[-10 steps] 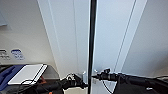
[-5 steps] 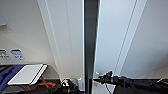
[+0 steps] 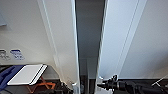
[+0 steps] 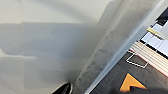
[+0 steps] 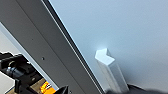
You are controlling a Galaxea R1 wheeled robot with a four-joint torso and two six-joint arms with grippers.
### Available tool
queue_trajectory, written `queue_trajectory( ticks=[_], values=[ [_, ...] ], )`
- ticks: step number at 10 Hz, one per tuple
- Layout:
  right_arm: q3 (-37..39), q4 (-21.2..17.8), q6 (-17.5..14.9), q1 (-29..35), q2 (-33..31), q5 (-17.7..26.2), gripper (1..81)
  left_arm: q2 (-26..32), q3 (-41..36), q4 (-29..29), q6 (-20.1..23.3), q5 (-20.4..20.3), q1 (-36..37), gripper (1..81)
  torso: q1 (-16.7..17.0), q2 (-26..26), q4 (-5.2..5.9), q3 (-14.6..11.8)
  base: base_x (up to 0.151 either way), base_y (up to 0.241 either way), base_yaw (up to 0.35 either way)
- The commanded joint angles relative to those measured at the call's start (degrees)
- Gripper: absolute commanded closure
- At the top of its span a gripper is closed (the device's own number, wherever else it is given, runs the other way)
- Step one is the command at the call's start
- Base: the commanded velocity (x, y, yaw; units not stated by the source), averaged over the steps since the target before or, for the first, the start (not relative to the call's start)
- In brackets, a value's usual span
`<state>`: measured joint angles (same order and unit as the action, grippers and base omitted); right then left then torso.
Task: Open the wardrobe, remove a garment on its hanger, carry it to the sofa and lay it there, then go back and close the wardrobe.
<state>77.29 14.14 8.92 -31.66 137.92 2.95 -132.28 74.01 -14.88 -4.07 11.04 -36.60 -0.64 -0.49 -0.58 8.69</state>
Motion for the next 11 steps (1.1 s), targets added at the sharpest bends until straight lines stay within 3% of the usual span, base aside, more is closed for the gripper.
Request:
queue_trajectory(
  ticks=[1,3,9,10,11],
  values=[
    [-11.6,0.9,1.3,0.7,-3.5,3.6,1.0,2.6,-17.0,0.2,-0.1,-3.0,0.2,1.0,0.0,0.0,0.0,0.0,0.0,0.0,0.0],
    [-13.8,1.0,1.3,-1.2,-7.5,3.2,1.0,6.2,-18.5,-2.8,0.0,-4.9,-5.3,1.0,0.0,0.0,0.0,0.0,0.0,0.0,0.0],
    [-17.5,1.3,1.1,-8.7,-24.5,-3.4,1.0,23.1,-21.2,-9.4,0.1,-17.5,-21.8,1.0,0.0,0.0,0.0,-0.1,0.0,0.0,0.0],
    [-16.9,1.3,1.3,-10.0,-27.2,-4.4,1.0,26.4,-19.7,-10.1,0.0,-21.1,-25.8,1.0,0.0,0.0,0.0,-0.1,0.0,0.0,0.0],
    [-15.5,1.2,1.8,-10.8,-30.0,-5.1,1.0,29.5,-16.4,-10.2,-0.1,-27.5,-30.4,1.0,0.0,0.0,0.0,-0.1,0.0,0.0,0.0]
  ],
)
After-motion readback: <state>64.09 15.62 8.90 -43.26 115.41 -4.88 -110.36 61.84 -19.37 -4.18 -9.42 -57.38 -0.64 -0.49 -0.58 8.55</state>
